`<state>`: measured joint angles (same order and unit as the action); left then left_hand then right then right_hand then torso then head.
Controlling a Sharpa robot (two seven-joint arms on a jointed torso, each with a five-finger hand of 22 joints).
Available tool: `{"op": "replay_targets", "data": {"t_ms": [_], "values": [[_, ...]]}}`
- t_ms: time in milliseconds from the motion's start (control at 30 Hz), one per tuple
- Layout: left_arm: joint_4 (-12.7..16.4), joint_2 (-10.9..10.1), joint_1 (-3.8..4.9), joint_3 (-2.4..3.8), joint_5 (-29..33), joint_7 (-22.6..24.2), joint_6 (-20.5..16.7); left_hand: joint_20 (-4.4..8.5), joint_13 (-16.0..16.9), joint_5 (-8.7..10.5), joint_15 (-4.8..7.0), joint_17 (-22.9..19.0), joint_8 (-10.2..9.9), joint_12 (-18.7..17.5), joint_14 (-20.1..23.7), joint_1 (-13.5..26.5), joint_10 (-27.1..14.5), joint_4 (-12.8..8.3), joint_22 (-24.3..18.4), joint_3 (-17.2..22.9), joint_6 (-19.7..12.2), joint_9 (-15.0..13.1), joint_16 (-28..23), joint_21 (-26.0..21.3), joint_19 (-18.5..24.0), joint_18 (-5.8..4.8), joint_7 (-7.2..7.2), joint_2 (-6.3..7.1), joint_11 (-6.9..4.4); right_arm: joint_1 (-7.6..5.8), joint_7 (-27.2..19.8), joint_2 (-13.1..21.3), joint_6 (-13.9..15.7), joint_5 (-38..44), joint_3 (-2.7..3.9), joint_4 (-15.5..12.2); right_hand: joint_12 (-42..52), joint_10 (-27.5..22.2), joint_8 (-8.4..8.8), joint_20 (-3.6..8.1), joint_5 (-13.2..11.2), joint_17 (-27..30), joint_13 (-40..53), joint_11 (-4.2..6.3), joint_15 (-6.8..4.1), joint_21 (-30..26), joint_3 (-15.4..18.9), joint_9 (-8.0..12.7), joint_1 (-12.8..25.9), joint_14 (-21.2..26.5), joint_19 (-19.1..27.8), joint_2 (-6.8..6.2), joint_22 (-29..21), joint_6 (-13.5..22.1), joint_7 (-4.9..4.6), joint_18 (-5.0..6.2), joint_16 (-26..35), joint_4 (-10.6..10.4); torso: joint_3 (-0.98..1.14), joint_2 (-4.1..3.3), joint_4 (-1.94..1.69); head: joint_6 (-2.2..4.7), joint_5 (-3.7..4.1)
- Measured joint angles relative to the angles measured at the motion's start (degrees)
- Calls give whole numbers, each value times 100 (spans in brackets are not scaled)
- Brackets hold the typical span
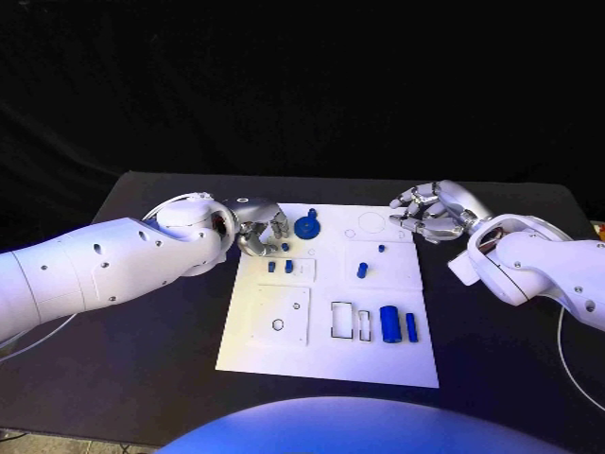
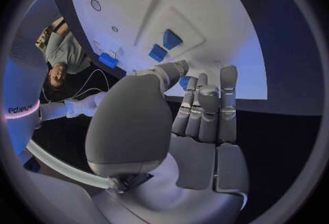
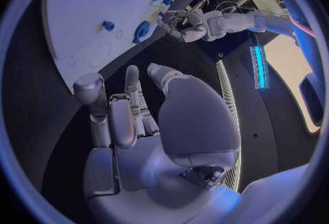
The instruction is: Assemble the parts on the task board
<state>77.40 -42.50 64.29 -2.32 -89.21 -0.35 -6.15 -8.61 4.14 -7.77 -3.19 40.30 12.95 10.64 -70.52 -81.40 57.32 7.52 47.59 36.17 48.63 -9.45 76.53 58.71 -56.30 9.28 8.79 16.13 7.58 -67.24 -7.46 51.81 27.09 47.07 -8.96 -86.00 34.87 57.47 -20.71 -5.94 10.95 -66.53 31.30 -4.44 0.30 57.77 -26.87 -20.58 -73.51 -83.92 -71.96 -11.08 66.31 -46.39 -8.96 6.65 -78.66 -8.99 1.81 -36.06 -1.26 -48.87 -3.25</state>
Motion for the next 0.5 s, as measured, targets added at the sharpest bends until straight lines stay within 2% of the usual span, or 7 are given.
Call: {"op": "replay_targets", "data": {"t_ms": [100,133,200,267,367,433,500], "values": [[58,-144,26,37,254,-2,-60,-9,0,0,1,-91,0,0,42,24,0,55,-70,-55,0,0,-26,-57,31,11,0,-17,0,0,6,-2,-6,42,0,13,-536,92,36,-31,-107,-23,-495,-39,0,24,-188,46,-2,0,-51,-5,49,-83,5,1,0,155,3,7,-4,15,-1],[74,-190,37,47,372,-3,-74,-22,0,0,0,-118,0,0,41,44,0,78,-92,-79,0,0,-46,-85,46,69,0,3,0,0,9,-3,-11,64,0,20,-680,108,46,-31,-133,-37,-624,-54,0,27,-236,56,14,0,-51,-21,69,-109,-14,1,0,203,7,10,-4,19,-1],[111,-293,63,67,671,-4,-101,-20,0,43,-10,-278,0,0,133,50,0,118,-160,-125,60,0,-119,-154,104,68,11,9,0,0,16,-5,-21,109,0,30,-935,165,46,-62,-153,-75,-860,-69,0,82,-328,76,13,0,-81,-78,112,-162,-31,1,-15,294,12,14,-6,29,-1],[145,-406,86,88,1046,-4,-129,-20,0,52,-1,-413,0,0,205,50,0,141,-194,-174,91,0,-185,-192,104,68,27,9,0,0,24,-2,-32,174,1,37,-1089,224,71,-39,-176,-100,-1005,-67,0,94,-390,87,14,0,-103,-77,145,-216,-32,1,-27,357,14,19,-7,42,12],[203,-535,96,99,1547,0,-182,-20,18,158,0,-468,0,61,205,50,51,197,-247,-277,185,0,-194,-250,104,67,73,9,-46,-2,41,8,-54,274,1,39,-1185,263,78,-52,-176,-139,-1104,-67,0,162,-416,90,14,0,-131,-77,193,-252,-49,0,-52,383,16,25,-8,56,35],[262,-613,96,105,1829,16,-223,0,32,338,34,-749,0,105,336,50,96,237,-309,-351,260,0,-339,-329,123,67,113,9,-52,-3,53,16,-67,354,2,40,-1248,304,78,-51,-176,-163,-1165,-64,0,186,-455,101,24,0,-174,-87,225,-277,-63,1,-79,421,16,27,-9,69,52],[355,-709,99,115,2122,48,-288,0,32,412,40,-884,0,106,390,50,96,259,-337,-369,269,0,-409,-364,124,67,122,9,-52,-3,70,21,-78,479,3,42,-1346,322,78,-51,-176,-163,-1247,-65,0,202,-505,107,30,0,-174,-93,239,-295,-69,1,-79,472,16,30,-9,75,71]]}}
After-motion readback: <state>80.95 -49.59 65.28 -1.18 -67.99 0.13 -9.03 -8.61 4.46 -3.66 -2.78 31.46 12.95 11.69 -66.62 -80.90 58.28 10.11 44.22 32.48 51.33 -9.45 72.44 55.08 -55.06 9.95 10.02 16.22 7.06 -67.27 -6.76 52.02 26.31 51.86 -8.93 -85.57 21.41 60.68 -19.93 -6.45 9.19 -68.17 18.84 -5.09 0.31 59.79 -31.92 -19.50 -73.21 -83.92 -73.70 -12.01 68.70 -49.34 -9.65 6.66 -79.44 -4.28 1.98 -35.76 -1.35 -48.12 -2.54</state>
